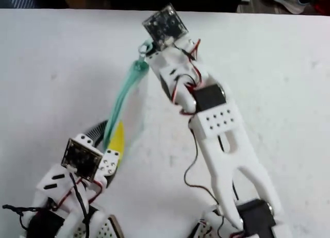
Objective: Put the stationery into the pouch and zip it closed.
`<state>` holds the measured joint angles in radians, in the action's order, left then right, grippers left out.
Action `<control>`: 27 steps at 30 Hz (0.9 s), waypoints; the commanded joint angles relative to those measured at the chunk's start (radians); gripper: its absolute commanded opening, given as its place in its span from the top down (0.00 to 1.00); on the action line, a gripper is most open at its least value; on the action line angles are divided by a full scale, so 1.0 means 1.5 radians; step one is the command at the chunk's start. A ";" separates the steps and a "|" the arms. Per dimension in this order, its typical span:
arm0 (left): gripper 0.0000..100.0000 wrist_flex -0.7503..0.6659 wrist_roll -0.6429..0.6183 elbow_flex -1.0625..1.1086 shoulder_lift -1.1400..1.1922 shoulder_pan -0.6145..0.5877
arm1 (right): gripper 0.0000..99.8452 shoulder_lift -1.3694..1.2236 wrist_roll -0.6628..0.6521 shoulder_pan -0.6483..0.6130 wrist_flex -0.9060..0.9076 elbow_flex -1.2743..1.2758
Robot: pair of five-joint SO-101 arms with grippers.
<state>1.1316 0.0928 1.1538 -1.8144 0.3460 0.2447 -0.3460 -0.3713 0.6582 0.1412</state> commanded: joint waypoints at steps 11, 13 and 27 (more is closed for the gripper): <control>0.98 0.016 0.006 -0.034 -0.007 0.010 | 0.98 -0.076 0.061 0.065 0.038 -0.124; 0.98 0.017 0.006 -0.034 -0.007 0.010 | 0.98 -0.084 0.061 0.071 0.038 -0.124; 0.98 0.019 0.006 -0.034 -0.007 0.010 | 0.98 -0.088 0.061 0.073 0.039 -0.124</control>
<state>1.1316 0.0928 1.1538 -1.8144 0.3460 0.1235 -0.2708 -0.3713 0.7258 0.0153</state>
